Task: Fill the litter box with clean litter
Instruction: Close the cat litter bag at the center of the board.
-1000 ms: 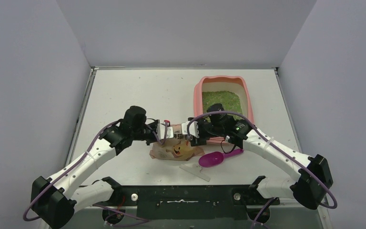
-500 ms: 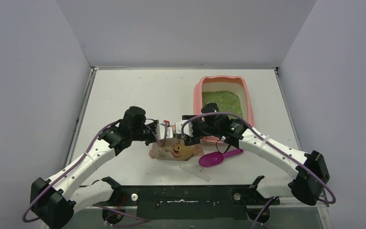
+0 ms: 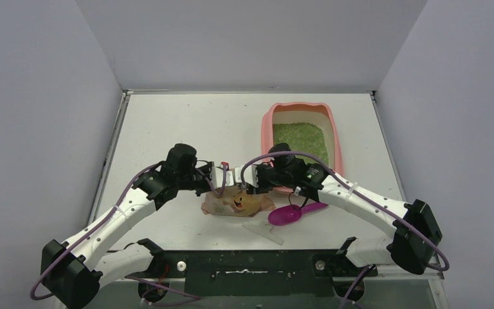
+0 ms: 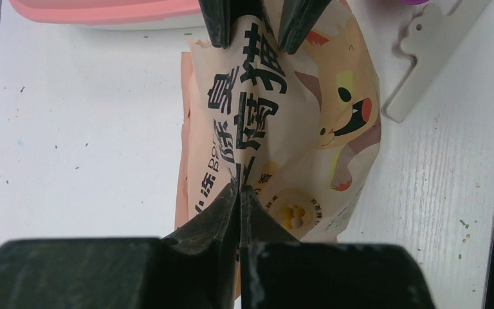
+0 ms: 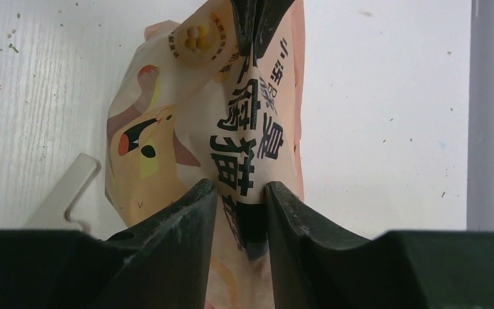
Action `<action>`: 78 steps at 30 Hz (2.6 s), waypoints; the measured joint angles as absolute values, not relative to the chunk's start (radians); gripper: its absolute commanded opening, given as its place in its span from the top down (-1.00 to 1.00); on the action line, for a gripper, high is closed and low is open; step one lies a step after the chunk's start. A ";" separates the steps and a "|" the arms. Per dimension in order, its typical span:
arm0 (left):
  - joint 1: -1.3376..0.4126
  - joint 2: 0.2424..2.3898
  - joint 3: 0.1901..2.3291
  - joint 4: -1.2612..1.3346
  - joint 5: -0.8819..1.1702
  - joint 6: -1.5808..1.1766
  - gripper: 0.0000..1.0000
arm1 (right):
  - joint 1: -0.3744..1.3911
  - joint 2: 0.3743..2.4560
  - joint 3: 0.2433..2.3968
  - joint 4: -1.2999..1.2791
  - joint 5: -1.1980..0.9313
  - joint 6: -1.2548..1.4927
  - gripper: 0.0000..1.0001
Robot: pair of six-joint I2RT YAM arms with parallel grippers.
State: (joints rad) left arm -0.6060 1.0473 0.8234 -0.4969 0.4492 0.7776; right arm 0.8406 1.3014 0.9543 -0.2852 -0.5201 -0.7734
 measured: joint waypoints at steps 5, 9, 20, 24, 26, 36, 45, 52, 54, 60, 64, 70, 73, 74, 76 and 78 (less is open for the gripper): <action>-0.606 1.047 0.823 -0.497 0.444 0.777 0.35 | 0.841 1.319 0.949 -0.284 -0.505 -0.767 0.63; -0.602 1.026 0.805 -0.489 0.451 0.769 -0.05 | 0.837 1.328 0.949 -0.285 -0.524 -0.752 0.88; -0.601 1.097 0.786 -0.396 0.549 0.760 -0.13 | 0.790 1.341 0.950 -0.286 -0.651 -0.720 0.99; -0.601 1.121 0.792 -0.401 0.550 0.764 0.25 | 0.791 1.349 0.951 -0.279 -0.668 -0.709 1.00; -0.601 1.120 0.799 -0.416 0.546 0.771 0.37 | 0.791 1.356 0.951 -0.260 -0.675 -0.688 1.00; -0.597 1.092 0.817 -0.497 0.479 0.801 1.00 | 0.819 1.370 0.950 -0.155 -0.666 -0.569 -0.12; -0.603 1.058 0.818 -0.519 0.449 0.807 1.00 | 0.548 1.076 0.790 -0.019 -0.606 -0.101 -0.69; -0.604 1.057 0.818 -0.521 0.447 0.807 1.00 | 0.356 1.001 0.677 0.055 -0.725 0.225 -0.72; -0.604 1.057 0.818 -0.521 0.446 0.807 1.00 | 0.348 1.029 0.636 0.092 -0.769 0.276 -0.73; -0.607 1.057 0.818 -0.521 0.442 0.807 1.00 | 0.345 1.190 0.599 0.266 -0.875 0.416 -0.63; -0.608 1.057 0.818 -0.521 0.438 0.807 1.00 | 0.345 1.286 0.599 0.409 -0.950 0.514 -0.46; -0.609 1.057 0.818 -0.521 0.434 0.807 1.00 | 0.345 1.353 0.600 0.511 -1.041 0.616 -0.55; -0.609 1.057 0.818 -0.521 0.434 0.806 1.00 | 0.346 1.348 0.590 0.576 -1.065 0.635 -0.54; -0.609 1.057 0.818 -0.521 0.434 0.806 1.00 | 0.346 1.340 0.583 0.588 -1.068 0.633 -0.53; -0.609 1.056 0.818 -0.521 0.434 0.806 1.00 | 0.348 1.324 0.572 0.586 -1.070 0.612 -0.51; -0.609 1.056 0.818 -0.521 0.434 0.806 1.00 | 0.352 1.316 0.572 0.574 -1.070 0.587 -0.51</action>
State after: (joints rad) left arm -0.6094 1.0565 0.8177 -0.5209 0.4339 0.8059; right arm 0.3519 1.3159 0.5720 0.5735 -1.0702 0.5869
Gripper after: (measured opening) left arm 0.006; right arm 0.759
